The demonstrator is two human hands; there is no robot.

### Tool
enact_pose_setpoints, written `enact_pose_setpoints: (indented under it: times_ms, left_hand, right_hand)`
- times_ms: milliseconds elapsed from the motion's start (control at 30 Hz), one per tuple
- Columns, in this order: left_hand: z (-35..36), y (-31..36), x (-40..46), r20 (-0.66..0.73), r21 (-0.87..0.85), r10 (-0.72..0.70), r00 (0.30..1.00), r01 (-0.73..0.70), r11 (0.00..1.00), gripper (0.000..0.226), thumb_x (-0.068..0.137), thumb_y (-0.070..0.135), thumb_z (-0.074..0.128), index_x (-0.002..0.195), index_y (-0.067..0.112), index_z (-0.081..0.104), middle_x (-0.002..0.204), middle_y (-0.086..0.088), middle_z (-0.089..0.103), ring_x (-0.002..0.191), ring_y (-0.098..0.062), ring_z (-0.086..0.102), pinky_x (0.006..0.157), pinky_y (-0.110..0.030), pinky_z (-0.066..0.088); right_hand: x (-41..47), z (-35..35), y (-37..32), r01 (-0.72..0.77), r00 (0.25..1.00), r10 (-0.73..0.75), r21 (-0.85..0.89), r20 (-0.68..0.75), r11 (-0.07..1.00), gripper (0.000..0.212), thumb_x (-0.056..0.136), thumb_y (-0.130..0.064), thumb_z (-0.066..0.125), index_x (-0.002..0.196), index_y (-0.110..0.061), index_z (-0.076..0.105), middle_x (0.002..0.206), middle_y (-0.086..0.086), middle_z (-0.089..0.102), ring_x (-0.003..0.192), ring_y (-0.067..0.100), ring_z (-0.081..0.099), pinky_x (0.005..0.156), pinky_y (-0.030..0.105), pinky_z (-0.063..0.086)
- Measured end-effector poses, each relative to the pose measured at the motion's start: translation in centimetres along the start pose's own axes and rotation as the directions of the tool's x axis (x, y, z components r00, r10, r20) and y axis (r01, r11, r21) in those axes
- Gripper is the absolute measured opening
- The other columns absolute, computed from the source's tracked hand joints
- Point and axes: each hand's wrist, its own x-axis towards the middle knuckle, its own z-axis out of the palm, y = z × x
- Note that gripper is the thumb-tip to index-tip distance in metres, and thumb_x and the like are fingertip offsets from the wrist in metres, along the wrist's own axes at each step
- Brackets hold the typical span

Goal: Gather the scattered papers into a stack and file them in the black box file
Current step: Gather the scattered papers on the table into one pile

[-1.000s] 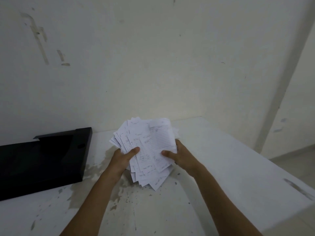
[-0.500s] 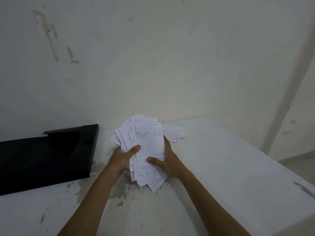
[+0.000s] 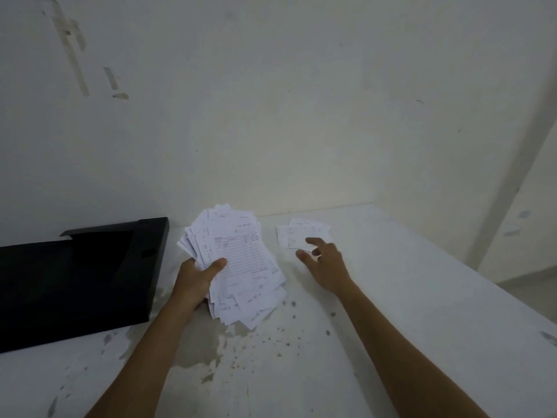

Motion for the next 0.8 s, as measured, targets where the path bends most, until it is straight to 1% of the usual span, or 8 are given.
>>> enact_pose_setpoints:
  times_ms: [100, 167, 267, 367, 500, 600, 733, 800]
  left_hand:
    - [0.0, -1.0, 0.8, -0.050, 0.053, 0.035, 0.998, -0.032, 0.998, 0.039, 0.088, 0.023, 0.072, 0.124, 0.010, 0.063, 0.121, -0.007, 0.068, 0.096, -0.020, 0.067, 0.088, -0.037, 0.054]
    - [0.0, -1.7, 1.1, -0.072, 0.072, 0.043, 0.996, -0.038, 0.997, 0.042, 0.087, 0.027, 0.073, 0.125, 0.010, 0.063, 0.122, -0.006, 0.068, 0.101, -0.023, 0.067, 0.091, -0.042, 0.055]
    - [-0.3, -2.1, 1.3, -0.073, 0.064, 0.051, 0.996, -0.046, 0.997, 0.039, 0.086, 0.028, 0.074, 0.121, 0.015, 0.064, 0.118, -0.003, 0.070, 0.104, -0.024, 0.068, 0.093, -0.047, 0.055]
    - [-0.3, -2.4, 1.3, -0.064, 0.056, 0.064, 0.996, -0.060, 0.997, 0.036, 0.086, 0.025, 0.073, 0.120, 0.018, 0.064, 0.115, 0.001, 0.070, 0.103, -0.022, 0.069, 0.091, -0.045, 0.056]
    - [-0.5, -2.6, 1.5, -0.074, 0.043, 0.058, 0.996, -0.055, 0.998, 0.040, 0.084, 0.026, 0.075, 0.123, 0.018, 0.065, 0.115, 0.004, 0.072, 0.102, -0.019, 0.070, 0.091, -0.045, 0.057]
    - [-0.5, -2.5, 1.4, -0.074, 0.034, 0.054, 0.996, -0.052, 0.998, 0.033, 0.084, 0.026, 0.075, 0.116, 0.023, 0.066, 0.113, 0.006, 0.072, 0.102, -0.017, 0.070, 0.091, -0.044, 0.057]
    - [-0.2, -2.2, 1.1, -0.074, 0.040, 0.065, 0.995, -0.062, 0.997, 0.028, 0.085, 0.023, 0.074, 0.112, 0.027, 0.066, 0.112, 0.007, 0.072, 0.101, -0.016, 0.070, 0.091, -0.042, 0.057]
    - [-0.2, -2.2, 1.1, -0.081, 0.054, 0.064, 0.995, -0.060, 0.997, 0.035, 0.084, 0.026, 0.075, 0.118, 0.022, 0.066, 0.116, 0.003, 0.072, 0.103, -0.017, 0.070, 0.093, -0.043, 0.056]
  right_hand:
    - [4.1, -1.3, 1.1, -0.047, 0.997, 0.038, -0.143, -0.064, 0.989, 0.052, 0.091, -0.052, 0.064, 0.138, -0.031, 0.055, 0.135, 0.009, 0.051, 0.124, 0.032, 0.049, 0.108, 0.043, 0.038]
    - [6.9, -1.8, 1.6, -0.055, 0.997, 0.043, -0.213, -0.059, 0.975, 0.058, 0.090, -0.053, 0.065, 0.142, -0.032, 0.052, 0.144, 0.009, 0.045, 0.130, 0.034, 0.046, 0.110, 0.045, 0.035]
    - [10.6, -1.7, 2.3, -0.064, 0.997, 0.075, -0.260, 0.035, 0.963, 0.074, 0.086, -0.062, 0.064, 0.150, -0.033, 0.041, 0.158, 0.005, 0.036, 0.141, 0.033, 0.038, 0.114, 0.049, 0.031]
    - [13.4, -0.5, 3.1, -0.056, 0.985, 0.114, -0.381, 0.132, 0.923, 0.089, 0.085, -0.070, 0.059, 0.157, -0.030, 0.025, 0.165, 0.003, 0.025, 0.151, 0.028, 0.026, 0.119, 0.050, 0.022]
    - [15.5, -0.2, 2.4, -0.025, 0.975, 0.133, -0.513, 0.176, 0.858, 0.098, 0.078, -0.077, 0.059, 0.157, -0.030, 0.024, 0.158, 0.004, 0.038, 0.144, 0.031, 0.034, 0.113, 0.049, 0.025]
    - [16.2, -0.6, 1.4, -0.047, 0.969, 0.176, -0.565, 0.175, 0.824, 0.100, 0.070, -0.076, 0.069, 0.150, -0.024, 0.036, 0.149, 0.011, 0.043, 0.138, 0.036, 0.038, 0.110, 0.051, 0.029]
    - [16.3, -0.6, 1.3, -0.119, 0.960, 0.223, -0.478, 0.167, 0.870, 0.083, 0.062, -0.073, 0.077, 0.115, -0.014, 0.054, 0.129, 0.013, 0.060, 0.119, 0.034, 0.057, 0.103, 0.045, 0.045]
    - [16.3, -0.3, 1.5, -0.154, 0.955, 0.242, -0.409, 0.171, 0.899, 0.081, 0.060, -0.072, 0.079, 0.111, -0.014, 0.054, 0.127, 0.016, 0.057, 0.110, 0.031, 0.059, 0.092, 0.037, 0.049]
